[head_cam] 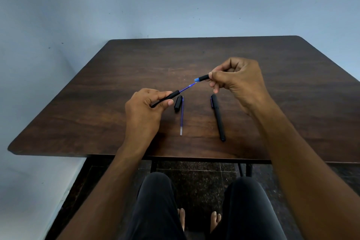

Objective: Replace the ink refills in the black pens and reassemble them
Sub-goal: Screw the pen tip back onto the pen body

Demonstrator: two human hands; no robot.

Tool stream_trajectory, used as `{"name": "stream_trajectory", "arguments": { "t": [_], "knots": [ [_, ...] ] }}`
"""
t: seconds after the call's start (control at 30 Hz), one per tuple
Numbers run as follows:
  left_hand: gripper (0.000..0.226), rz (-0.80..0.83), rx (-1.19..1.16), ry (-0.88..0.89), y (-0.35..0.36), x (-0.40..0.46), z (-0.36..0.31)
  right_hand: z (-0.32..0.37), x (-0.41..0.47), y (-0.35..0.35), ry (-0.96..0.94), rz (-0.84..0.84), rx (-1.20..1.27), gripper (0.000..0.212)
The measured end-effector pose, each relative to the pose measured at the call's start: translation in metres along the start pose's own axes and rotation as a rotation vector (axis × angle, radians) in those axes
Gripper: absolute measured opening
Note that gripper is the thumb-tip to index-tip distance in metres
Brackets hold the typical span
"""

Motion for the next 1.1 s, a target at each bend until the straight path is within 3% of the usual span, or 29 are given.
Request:
{"name": "stream_trajectory", "arguments": {
  "t": [0.4, 1.1],
  "knots": [
    [0.029, 0.005, -0.010, -0.003, 0.001, 0.002, 0.001, -0.007, 0.005, -0.005, 0.025, -0.011, 0.107, 0.012],
    [0.028, 0.005, 0.044, 0.060, 0.004, -0.003, -0.011, -0.021, -0.009, 0.009, 0.077, 0.089, 0.076, 0.011]
  ]
}}
Point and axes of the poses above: each hand's wrist, its own x-axis towards the middle knuckle, its own y-axis out of the palm, z = x × y, the point moved 3 cm from there along x, towards the middle knuckle, and after that the axes turned 11 degrees about -z, right-handed, at the moved point
